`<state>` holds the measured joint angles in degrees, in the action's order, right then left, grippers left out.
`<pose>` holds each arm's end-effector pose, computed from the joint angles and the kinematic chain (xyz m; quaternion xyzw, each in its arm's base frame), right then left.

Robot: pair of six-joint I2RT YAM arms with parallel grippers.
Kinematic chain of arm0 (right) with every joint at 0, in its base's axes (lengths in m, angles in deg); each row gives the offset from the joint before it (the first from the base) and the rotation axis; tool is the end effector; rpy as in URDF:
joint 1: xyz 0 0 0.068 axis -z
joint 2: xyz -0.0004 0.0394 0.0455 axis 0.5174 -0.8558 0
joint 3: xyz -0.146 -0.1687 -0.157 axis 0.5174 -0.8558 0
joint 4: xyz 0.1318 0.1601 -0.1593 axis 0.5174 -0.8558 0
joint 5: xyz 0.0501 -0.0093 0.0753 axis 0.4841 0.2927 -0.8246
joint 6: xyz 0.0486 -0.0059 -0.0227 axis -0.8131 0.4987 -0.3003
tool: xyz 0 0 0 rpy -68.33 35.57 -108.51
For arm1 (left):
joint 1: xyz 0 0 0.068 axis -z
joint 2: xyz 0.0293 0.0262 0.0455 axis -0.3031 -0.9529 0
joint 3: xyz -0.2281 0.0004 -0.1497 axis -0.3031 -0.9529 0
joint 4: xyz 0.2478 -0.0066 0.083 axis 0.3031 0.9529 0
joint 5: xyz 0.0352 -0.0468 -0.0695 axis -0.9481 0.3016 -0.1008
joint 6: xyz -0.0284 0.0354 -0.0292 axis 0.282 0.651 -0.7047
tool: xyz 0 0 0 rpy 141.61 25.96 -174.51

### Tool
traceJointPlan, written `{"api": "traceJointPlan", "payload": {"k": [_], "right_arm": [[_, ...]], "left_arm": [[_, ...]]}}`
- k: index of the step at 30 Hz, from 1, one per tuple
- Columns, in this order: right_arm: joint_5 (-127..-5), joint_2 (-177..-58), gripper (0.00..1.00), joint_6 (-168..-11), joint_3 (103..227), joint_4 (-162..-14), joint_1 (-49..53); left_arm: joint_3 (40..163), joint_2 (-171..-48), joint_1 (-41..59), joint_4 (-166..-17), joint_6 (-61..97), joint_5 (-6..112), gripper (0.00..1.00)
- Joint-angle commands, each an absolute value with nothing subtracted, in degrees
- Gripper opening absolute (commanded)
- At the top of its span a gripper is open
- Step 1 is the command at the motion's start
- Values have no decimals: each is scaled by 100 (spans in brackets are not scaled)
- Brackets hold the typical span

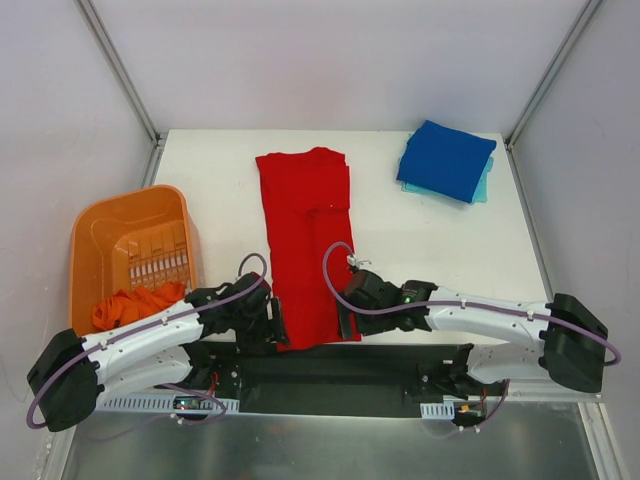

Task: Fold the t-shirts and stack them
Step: Fold the tshirt

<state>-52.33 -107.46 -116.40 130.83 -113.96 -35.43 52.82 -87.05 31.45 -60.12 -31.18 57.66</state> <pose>0.0976 0.2168 0.2035 -0.2560 0.9207 0.1935 0.2221 0.0987 -0.1260 0.1651 -0.0698 0.9540 -0.2836 0.0676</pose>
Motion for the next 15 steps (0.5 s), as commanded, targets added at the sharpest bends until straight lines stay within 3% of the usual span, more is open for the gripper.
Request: {"api": "traceJointPlan", "payload": {"k": [1, 5, 12, 15], "right_arm": [[-5424, -10831, 74, -11767, 13099, -11259, -3467], [-5451, -10971, 73, -11819, 13020, -11233, -3441], [-5652, -11252, 72, -11863, 12932, -11049, -3406], [-5679, -11384, 68, -11907, 12888, -11022, -3371]], "left_arm": [[5238, -8771, 3218, -5916, -3406, 5703, 68], [5291, -9095, 3254, -6153, -3371, 5685, 65], [5467, -9957, 3271, -6452, -3231, 5598, 43], [5554, -10124, 3263, -6523, -3152, 5554, 38]]}}
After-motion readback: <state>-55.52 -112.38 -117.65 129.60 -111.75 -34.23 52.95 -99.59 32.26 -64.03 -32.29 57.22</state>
